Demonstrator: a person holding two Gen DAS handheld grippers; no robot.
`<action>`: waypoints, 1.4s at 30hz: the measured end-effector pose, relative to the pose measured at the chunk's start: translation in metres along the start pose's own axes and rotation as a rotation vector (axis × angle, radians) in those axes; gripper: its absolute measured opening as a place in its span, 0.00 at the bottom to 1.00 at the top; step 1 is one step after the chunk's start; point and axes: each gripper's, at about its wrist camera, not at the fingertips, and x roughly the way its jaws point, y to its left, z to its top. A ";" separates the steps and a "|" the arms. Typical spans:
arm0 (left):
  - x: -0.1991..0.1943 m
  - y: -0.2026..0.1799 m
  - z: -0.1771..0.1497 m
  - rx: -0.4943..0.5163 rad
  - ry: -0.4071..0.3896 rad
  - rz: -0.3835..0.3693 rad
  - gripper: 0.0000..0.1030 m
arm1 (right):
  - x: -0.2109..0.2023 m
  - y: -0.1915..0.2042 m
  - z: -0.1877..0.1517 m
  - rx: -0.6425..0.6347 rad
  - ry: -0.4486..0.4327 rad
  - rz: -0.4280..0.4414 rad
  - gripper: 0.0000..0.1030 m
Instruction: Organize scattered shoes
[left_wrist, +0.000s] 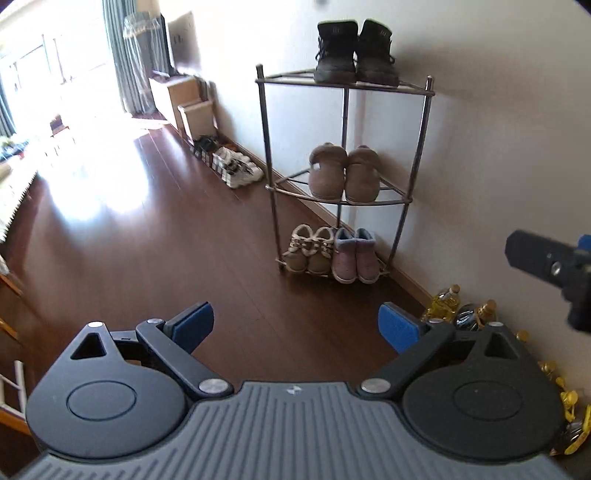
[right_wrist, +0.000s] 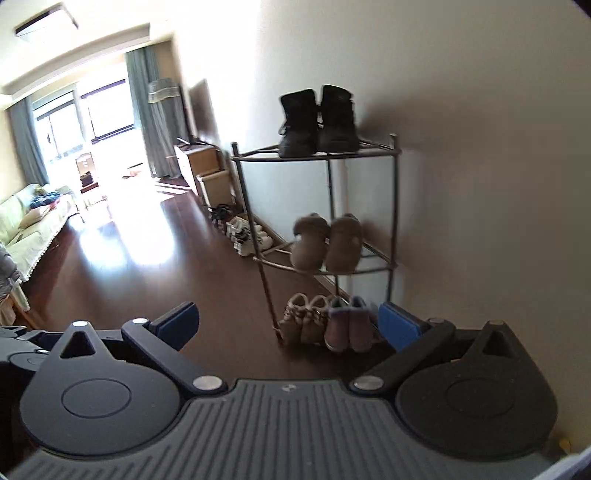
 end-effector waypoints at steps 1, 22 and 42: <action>-0.012 -0.001 -0.001 0.008 -0.018 0.009 0.98 | -0.001 0.000 -0.001 0.001 -0.001 -0.004 0.99; -0.059 0.061 0.030 0.029 -0.128 0.035 0.99 | -0.045 0.043 0.007 0.078 -0.087 -0.138 0.99; -0.043 0.004 -0.002 0.036 -0.011 -0.013 0.99 | -0.054 0.026 -0.019 0.020 -0.031 -0.158 0.99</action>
